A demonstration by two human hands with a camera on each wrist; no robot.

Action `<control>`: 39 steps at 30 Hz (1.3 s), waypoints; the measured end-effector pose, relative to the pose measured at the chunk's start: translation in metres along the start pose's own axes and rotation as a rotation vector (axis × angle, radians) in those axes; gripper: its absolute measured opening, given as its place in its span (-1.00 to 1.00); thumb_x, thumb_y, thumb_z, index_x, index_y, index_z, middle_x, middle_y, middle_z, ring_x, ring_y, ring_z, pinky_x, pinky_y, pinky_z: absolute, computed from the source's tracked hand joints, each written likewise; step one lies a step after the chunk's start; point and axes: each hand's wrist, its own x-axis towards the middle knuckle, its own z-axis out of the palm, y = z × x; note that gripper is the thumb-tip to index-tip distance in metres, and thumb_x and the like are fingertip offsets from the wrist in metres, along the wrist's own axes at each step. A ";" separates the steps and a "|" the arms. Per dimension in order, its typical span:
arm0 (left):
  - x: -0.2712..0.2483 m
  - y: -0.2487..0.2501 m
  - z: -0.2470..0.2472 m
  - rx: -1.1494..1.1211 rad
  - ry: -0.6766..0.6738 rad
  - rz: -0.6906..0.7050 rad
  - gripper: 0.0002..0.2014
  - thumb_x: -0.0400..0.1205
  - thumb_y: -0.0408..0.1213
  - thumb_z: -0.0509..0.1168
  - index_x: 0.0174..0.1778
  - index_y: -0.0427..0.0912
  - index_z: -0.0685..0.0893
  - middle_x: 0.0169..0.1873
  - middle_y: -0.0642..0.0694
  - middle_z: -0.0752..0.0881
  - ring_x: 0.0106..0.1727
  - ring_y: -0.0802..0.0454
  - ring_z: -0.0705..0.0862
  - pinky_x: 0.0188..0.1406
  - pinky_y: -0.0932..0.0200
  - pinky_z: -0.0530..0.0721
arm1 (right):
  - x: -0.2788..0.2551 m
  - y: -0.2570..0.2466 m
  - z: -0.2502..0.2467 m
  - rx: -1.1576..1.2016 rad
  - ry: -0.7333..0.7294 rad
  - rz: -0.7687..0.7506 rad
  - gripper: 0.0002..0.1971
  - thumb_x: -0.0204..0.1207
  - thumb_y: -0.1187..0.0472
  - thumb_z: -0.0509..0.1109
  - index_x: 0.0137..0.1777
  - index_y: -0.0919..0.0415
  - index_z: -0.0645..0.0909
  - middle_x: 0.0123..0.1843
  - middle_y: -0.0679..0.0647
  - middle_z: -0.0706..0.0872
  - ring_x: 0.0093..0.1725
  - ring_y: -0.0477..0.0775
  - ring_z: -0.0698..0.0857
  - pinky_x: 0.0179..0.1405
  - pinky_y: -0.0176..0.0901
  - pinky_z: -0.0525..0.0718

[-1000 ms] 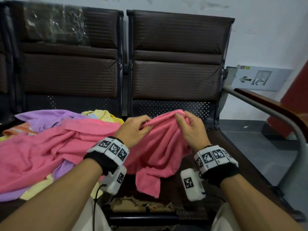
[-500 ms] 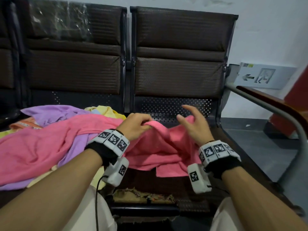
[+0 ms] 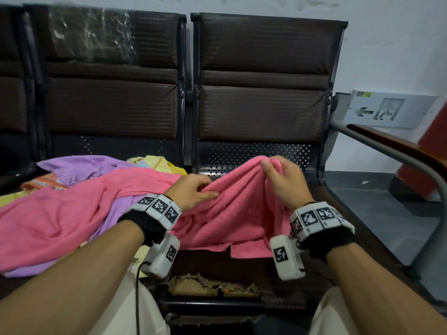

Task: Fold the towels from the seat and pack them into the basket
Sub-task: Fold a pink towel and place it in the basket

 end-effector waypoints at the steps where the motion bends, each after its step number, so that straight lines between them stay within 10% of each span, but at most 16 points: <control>1: -0.001 -0.003 0.000 0.005 -0.025 -0.023 -0.82 0.53 -0.16 0.43 -0.32 -0.14 0.65 -0.42 -0.03 0.63 -0.37 0.12 0.52 -0.39 0.33 0.45 | 0.002 0.001 -0.003 0.025 0.085 0.018 -0.72 0.60 0.07 0.34 -0.34 0.09 0.57 -0.36 -0.11 0.63 -0.31 -0.17 0.58 -0.20 -0.18 0.51; 4: -0.002 -0.010 0.000 -0.009 -0.043 -0.097 -0.82 0.51 -0.11 0.45 -0.35 -0.07 0.65 -0.47 0.02 0.59 -0.44 0.19 0.50 -0.39 0.25 0.48 | 0.007 0.005 -0.011 0.057 0.264 0.061 -0.60 0.60 0.06 0.34 -0.49 0.03 0.40 -0.47 -0.14 0.52 -0.44 -0.35 0.50 -0.39 -0.47 0.39; 13: -0.002 -0.017 0.003 -0.190 -0.172 -0.383 -0.73 0.56 -0.06 0.39 -0.42 -0.04 0.57 -0.52 0.04 0.59 -0.49 0.14 0.50 -0.48 0.29 0.46 | 0.018 0.027 -0.026 0.071 0.460 0.278 -0.76 0.63 0.08 0.26 -0.21 0.20 0.57 -0.23 0.14 0.62 -0.15 0.06 0.56 -0.12 -0.17 0.46; 19: 0.001 0.020 -0.001 -0.708 0.044 -0.287 -0.83 0.64 -0.29 0.29 -0.28 -0.19 0.58 -0.46 -0.04 0.57 -0.45 0.14 0.51 -0.46 0.31 0.52 | 0.004 0.034 -0.002 0.058 0.081 0.358 -0.82 0.41 0.25 0.51 0.01 0.11 0.69 0.00 0.13 0.76 0.04 0.10 0.71 0.21 0.03 0.65; 26: 0.009 0.044 -0.005 -0.918 0.049 -0.400 -0.83 0.61 -0.49 0.20 -0.26 -0.22 0.59 -0.44 -0.10 0.46 -0.41 0.05 0.43 -0.42 0.20 0.35 | 0.003 0.017 0.007 0.024 0.033 0.129 -0.77 0.38 0.26 0.40 -0.17 -0.16 0.63 -0.14 -0.34 0.71 -0.01 -0.32 0.66 0.07 -0.52 0.49; 30: 0.011 0.041 -0.003 -0.960 0.199 -0.547 -0.96 0.57 -0.33 0.32 -0.15 -0.21 0.66 -0.37 -0.10 0.55 -0.29 0.03 0.54 -0.26 0.15 0.49 | -0.001 0.017 0.012 0.089 -0.140 0.330 -0.61 0.36 0.43 0.26 0.15 0.10 0.63 -0.05 -0.01 0.70 -0.07 -0.05 0.67 -0.02 -0.17 0.66; 33: 0.013 0.038 -0.002 -1.053 0.273 -0.607 -0.82 0.49 -0.21 0.47 -0.06 -0.20 0.71 -0.30 -0.07 0.71 -0.19 0.02 0.66 -0.16 0.15 0.60 | -0.008 0.014 0.014 0.265 -0.310 0.310 -0.48 0.34 0.64 0.20 0.25 0.22 0.51 0.00 0.06 0.68 -0.10 -0.13 0.68 -0.25 -0.38 0.63; 39: 0.010 0.045 -0.002 -1.248 0.135 -0.563 -0.91 0.52 -0.42 0.39 -0.26 -0.18 0.65 -0.35 -0.08 0.58 -0.30 0.06 0.53 -0.36 0.19 0.54 | -0.011 0.012 0.004 -0.122 -0.501 0.159 -0.57 0.35 0.46 0.48 0.20 0.12 0.62 0.10 0.00 0.76 0.13 -0.06 0.73 0.24 -0.15 0.66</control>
